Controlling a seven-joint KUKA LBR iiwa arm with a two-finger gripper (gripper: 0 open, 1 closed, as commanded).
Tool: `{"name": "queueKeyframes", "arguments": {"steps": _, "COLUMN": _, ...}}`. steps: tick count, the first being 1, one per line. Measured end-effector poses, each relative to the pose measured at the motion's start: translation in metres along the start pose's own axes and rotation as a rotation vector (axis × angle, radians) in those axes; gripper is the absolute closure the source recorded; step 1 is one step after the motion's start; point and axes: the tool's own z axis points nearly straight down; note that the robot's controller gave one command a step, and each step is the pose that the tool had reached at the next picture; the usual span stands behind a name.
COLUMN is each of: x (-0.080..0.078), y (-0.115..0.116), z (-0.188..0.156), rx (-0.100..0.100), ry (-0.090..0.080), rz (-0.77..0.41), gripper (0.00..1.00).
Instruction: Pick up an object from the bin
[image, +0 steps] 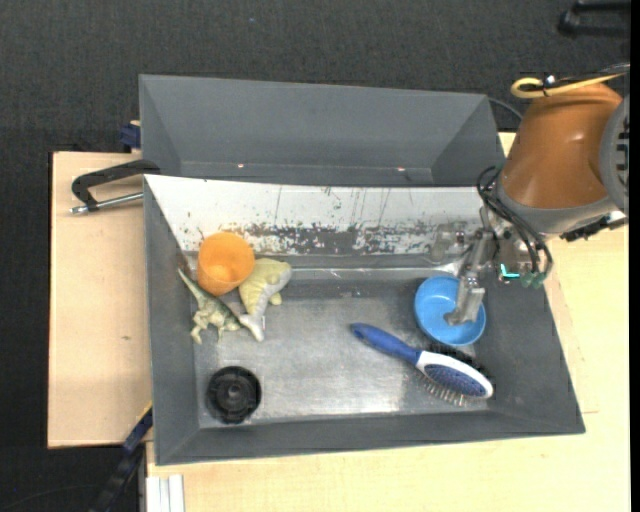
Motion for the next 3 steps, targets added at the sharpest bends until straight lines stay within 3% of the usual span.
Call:
{"name": "queueKeyframes", "arguments": {"steps": 1, "x": -0.009, "y": -0.021, "z": 0.106, "rx": -0.001, "ry": -0.001, "rz": 0.064, "gripper": 0.00}}
{"name": "queueKeyframes", "arguments": {"steps": 2, "x": -0.012, "y": -0.021, "z": 0.101, "rx": 0.001, "ry": -0.010, "rz": 0.062, "gripper": 1.00}}
{"name": "queueKeyframes", "arguments": {"steps": 3, "x": 0.006, "y": -0.027, "z": -0.064, "rx": 0.008, "ry": -0.019, "rz": -0.503, "gripper": 1.00}}
